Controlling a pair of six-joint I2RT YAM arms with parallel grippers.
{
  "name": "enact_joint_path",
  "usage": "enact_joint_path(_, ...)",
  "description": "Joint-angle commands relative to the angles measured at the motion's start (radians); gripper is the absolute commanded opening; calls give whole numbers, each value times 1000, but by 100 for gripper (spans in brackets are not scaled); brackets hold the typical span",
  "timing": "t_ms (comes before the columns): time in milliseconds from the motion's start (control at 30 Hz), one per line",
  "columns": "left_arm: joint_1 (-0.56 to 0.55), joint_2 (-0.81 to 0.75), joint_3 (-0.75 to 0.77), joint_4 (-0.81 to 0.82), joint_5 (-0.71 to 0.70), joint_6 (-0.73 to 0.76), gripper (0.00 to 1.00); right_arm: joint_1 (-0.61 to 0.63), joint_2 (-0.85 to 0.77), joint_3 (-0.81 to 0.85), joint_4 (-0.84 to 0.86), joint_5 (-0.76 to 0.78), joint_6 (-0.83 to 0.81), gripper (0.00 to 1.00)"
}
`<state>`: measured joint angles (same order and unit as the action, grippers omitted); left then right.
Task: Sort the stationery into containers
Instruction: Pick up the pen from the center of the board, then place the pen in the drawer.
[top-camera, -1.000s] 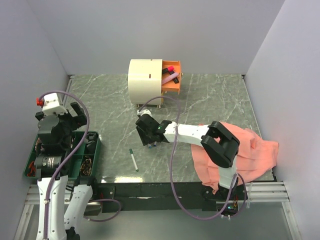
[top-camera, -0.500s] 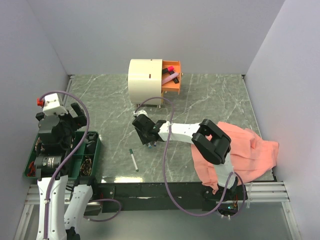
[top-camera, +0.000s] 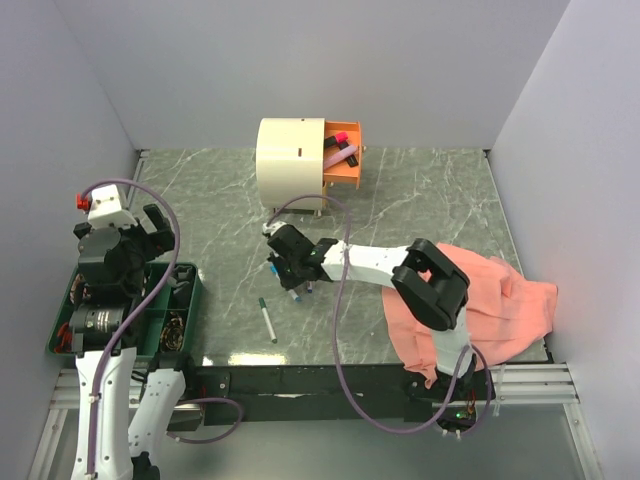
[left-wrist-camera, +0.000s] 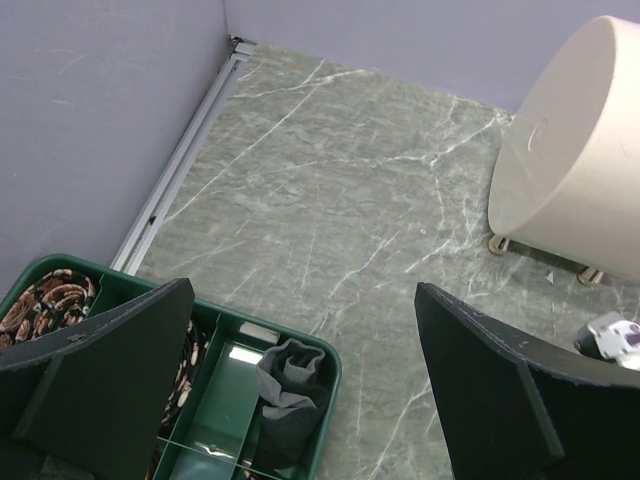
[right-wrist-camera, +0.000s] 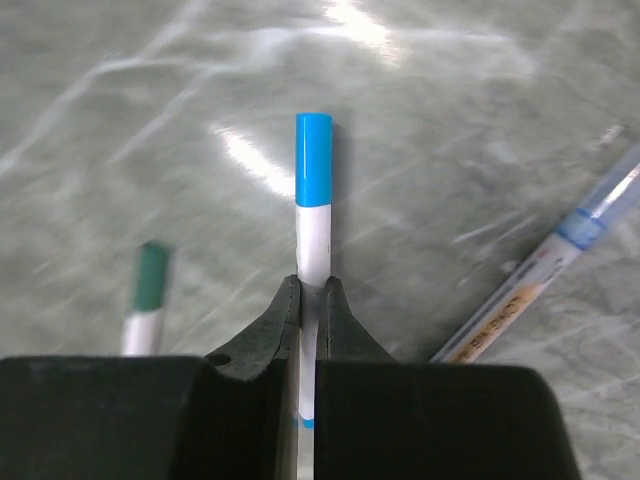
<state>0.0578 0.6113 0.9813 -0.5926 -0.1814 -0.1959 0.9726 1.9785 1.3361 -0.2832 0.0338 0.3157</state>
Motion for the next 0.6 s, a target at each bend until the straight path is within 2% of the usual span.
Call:
enact_joint_path(0, 5, 1, -9, 59, -4, 24, 100, 23, -203, 93, -23, -123, -89, 0)
enact_joint_path(100, 4, 19, -7, 82, -15, 18, 100, 25, -314, 155, -19, -167, -136, 0)
enact_joint_path(267, -6, 80, 7, 126, -14, 13, 99, 9, -447, 236, 45, -51, -220, 0)
enact_joint_path(433, -12, 123, 34, 166, 14, 12, 99, -110, -411, 398, 21, 15, -201, 0)
enact_joint_path(567, -12, 156, 53, 178, 26, 4, 100, -222, -318, 573, -2, 77, -176, 0)
